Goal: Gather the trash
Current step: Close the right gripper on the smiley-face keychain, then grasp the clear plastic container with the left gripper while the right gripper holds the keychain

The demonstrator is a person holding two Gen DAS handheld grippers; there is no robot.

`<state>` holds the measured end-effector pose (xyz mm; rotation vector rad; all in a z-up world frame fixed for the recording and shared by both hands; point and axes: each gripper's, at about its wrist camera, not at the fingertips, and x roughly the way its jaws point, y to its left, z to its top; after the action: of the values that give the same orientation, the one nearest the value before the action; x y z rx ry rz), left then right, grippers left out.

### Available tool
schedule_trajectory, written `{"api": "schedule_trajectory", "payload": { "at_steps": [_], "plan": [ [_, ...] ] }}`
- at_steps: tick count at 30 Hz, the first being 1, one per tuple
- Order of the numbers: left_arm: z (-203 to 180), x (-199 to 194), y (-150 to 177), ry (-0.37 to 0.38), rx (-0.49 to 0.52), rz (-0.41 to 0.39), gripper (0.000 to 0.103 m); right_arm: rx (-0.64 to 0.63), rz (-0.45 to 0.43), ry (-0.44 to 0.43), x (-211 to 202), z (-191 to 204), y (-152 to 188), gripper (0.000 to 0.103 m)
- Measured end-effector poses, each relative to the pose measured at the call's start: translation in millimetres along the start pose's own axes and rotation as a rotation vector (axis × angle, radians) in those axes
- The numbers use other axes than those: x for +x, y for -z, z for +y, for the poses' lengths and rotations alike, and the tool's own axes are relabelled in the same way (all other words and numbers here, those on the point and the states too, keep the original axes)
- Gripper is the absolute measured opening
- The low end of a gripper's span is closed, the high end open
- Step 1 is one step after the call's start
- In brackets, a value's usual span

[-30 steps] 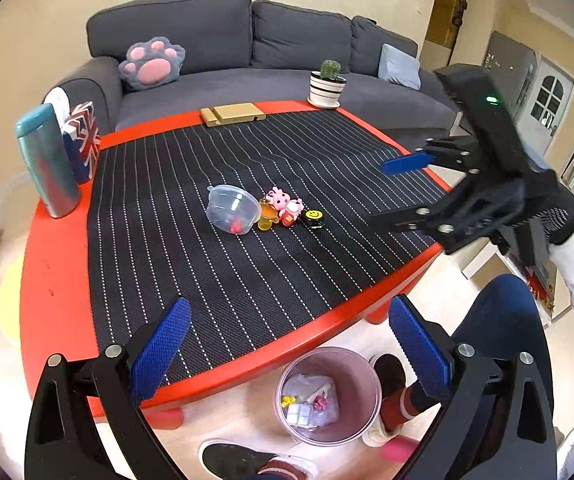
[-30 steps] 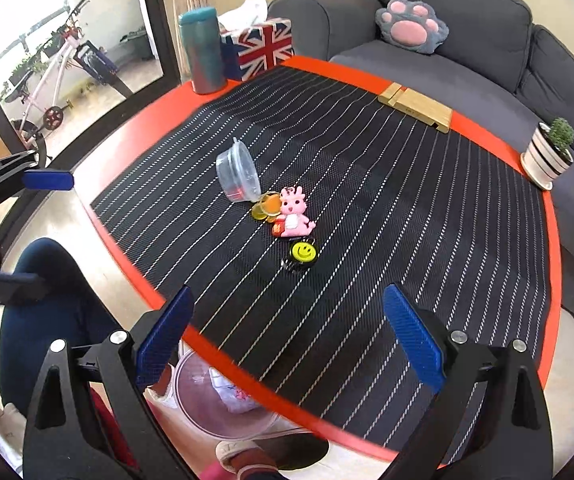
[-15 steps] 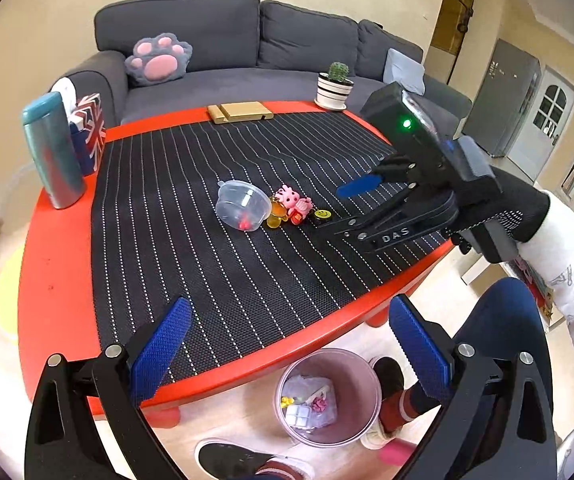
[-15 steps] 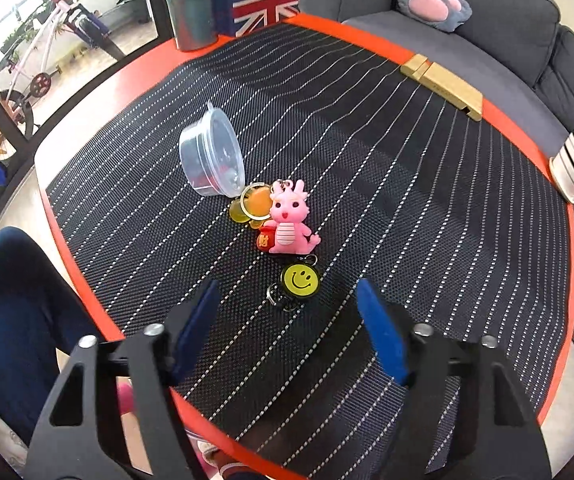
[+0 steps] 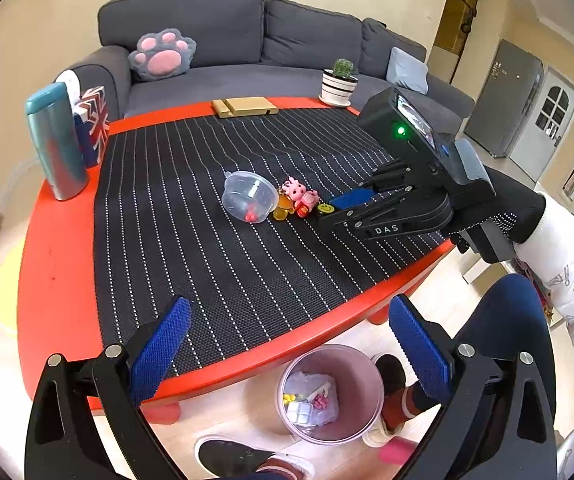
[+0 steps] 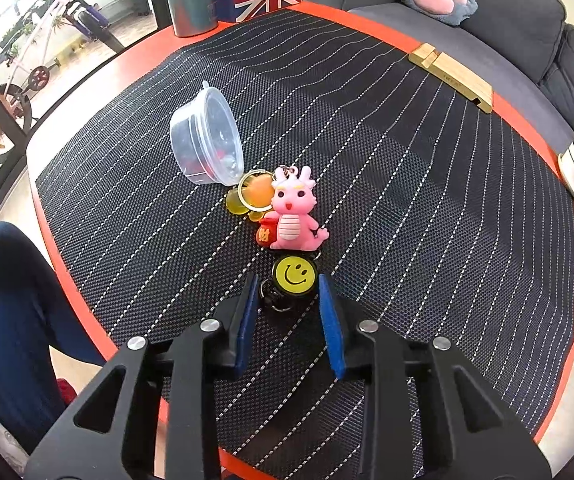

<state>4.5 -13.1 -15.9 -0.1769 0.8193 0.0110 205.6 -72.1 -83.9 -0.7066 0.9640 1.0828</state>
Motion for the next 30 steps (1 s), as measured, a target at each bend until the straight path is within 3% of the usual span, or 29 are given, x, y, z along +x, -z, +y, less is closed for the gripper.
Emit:
{"api": "schedule_trajectory", "payload": {
  "at_steps": [11, 30],
  "plan": [
    [2.1, 3.6, -7.3, -0.011, -0.004, -0.002, 0.095, -0.004, -0.038, -0.008, -16.2, 0.5, 4.1, 0.027],
    [9.2, 39.6, -58.2, -0.050, 0.027, 0.022, 0.095, 0.066, -0.129, -0.037, -61.2, -25.5, 16.1, 0.024]
  ]
}}
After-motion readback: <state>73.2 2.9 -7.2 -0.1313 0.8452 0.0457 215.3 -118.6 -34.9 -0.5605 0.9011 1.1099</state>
